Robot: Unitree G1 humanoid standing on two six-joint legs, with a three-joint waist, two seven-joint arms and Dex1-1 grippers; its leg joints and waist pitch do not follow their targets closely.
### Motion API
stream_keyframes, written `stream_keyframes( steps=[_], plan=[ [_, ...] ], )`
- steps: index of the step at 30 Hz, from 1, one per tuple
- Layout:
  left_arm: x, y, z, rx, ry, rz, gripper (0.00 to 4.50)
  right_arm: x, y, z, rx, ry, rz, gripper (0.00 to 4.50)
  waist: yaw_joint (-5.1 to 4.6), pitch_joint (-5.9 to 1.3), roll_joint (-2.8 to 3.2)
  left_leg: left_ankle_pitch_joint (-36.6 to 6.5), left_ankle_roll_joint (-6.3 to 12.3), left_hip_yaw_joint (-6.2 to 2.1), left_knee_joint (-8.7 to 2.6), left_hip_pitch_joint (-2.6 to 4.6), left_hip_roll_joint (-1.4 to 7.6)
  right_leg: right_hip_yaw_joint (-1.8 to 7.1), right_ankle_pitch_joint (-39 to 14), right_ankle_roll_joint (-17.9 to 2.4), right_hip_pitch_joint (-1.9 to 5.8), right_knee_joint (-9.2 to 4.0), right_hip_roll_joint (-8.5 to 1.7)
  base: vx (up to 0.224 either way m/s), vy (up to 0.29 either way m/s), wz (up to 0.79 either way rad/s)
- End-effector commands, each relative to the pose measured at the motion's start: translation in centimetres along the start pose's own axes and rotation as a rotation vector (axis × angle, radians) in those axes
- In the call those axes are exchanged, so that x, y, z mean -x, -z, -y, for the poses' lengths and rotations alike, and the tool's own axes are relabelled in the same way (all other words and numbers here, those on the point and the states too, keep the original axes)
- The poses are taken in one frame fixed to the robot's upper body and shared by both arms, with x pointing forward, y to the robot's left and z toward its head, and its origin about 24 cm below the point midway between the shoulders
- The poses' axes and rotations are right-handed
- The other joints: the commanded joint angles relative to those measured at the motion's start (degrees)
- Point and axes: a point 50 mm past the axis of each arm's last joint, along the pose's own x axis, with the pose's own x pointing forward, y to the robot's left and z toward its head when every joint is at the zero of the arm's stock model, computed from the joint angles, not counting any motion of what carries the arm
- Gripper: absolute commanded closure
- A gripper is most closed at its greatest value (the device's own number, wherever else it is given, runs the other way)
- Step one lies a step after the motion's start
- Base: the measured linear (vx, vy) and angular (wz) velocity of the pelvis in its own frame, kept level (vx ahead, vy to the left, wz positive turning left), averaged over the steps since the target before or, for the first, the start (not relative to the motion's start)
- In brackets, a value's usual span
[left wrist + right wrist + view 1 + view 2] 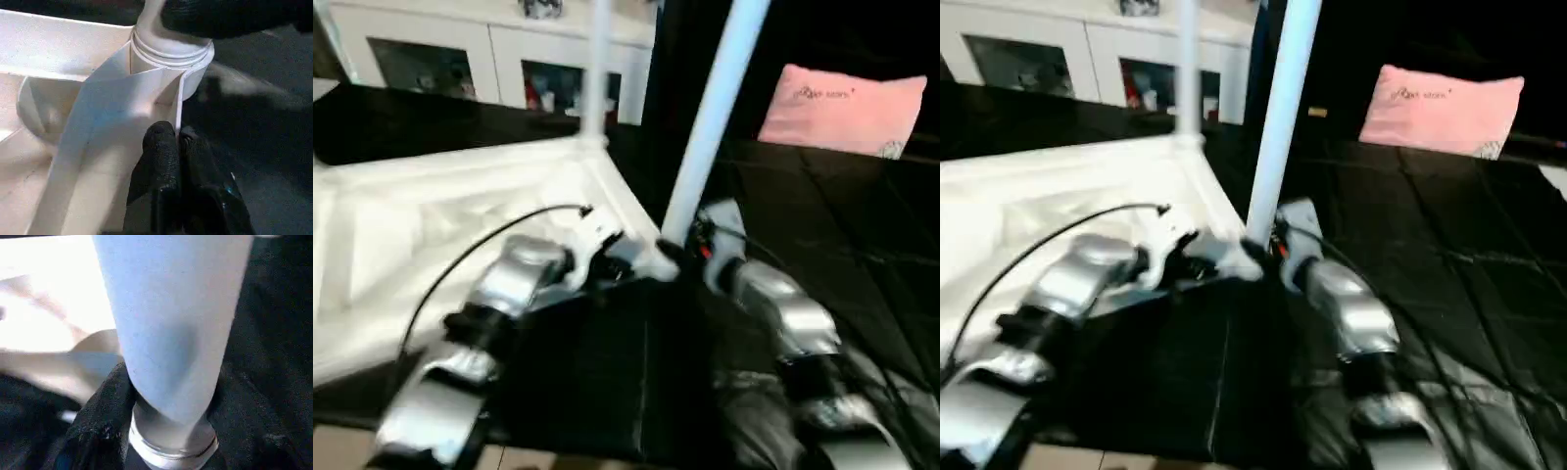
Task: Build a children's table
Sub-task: Rotate leg to tighten
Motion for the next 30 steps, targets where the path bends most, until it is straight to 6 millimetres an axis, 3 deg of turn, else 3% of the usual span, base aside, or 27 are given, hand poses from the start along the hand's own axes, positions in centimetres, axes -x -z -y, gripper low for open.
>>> stream_keyframes(
  steps=[1, 4, 5, 6, 16, 24, 30],
  plan=[
    [-1.5, -2.8, 1.3, -0.006, -0.009, 0.102, 4.5, -1.8, 0.9, -3.9, -0.017, -0.091, -0.061, 2.51, 0.42, -3.71, 0.98, -4.42, -0.11, -0.62, -3.64, -0.43, 1.35, 3.57, -12.31, -8.49, 3.35, -4.88, -6.0, 0.0, 0.0, 0.0],
    [-1.6, -3.0, 1.2, -0.008, -0.042, 0.106, 4.5, -2.1, 0.6, -4.2, -0.005, -0.076, -0.055, 2.51, 0.61, -3.87, 0.84, -3.03, 0.94, -0.56, -3.65, -0.48, 1.49, 3.69, -7.93, -9.0, 3.67, -4.4, -6.04, 0.0, 0.0, 0.0],
    [-1.6, -3.0, 1.2, -0.015, -0.038, 0.105, 4.5, -2.1, 0.5, -4.2, 0.011, -0.078, -0.042, 1.98, 0.67, -3.88, 0.77, -1.53, 1.75, -0.54, -3.68, -0.57, 1.55, 3.69, -4.26, -9.56, 3.83, -4.08, -6.0, 0.0, 0.0, 0.0],
    [-1.5, -3.0, 1.2, -0.02, -0.034, 0.105, 4.5, -2.1, 0.4, -4.2, 0.023, -0.079, -0.034, 1.98, 0.65, -3.89, 0.84, -1.2, 2.13, -0.55, -3.73, -0.56, 1.59, 3.67, -3.17, -9.96, 3.95, -3.96, -6.08, 0.0, 0.0, 0.0],
    [-0.3, -1.5, 0.7, -0.051, 0.026, 0.078, 4.5, -0.3, 0.5, -2.3, 0.085, -0.164, 0.025, 1.04, 0.82, -3.66, 0.79, -2.76, 2.96, -0.41, -3.73, -0.42, 1.75, 3.78, -5.34, -9.96, 4.01, -4.37, -6.29, 0.0, 0.0, 0.0],
    [1.6, -0.1, 0.3, -0.175, 0.214, 0.033, 4.5, 3.9, -0.1, 2.3, 0.22, -0.331, 0.043, 0.29, 1.28, -3.72, 0.9, -3.62, 3.83, -0.39, -3.6, -0.45, 1.8, 3.72, -6.64, -9.97, 4.03, -4.55, -6.21, 0.0, 0.0, 0.0],
    [2.9, 0.7, 0.5, -0.281, 0.382, -0.027, 4.5, 5.7, -0.7, 3.9, 0.292, -0.467, 0.007, 0.04, 1.87, -3.66, 0.86, -3.16, 4.7, -0.25, -3.54, -0.48, 1.88, 3.64, -5.31, -10.9, 3.91, -4.38, -6.16, 0.0, 0.0, 0.0]
  ],
)
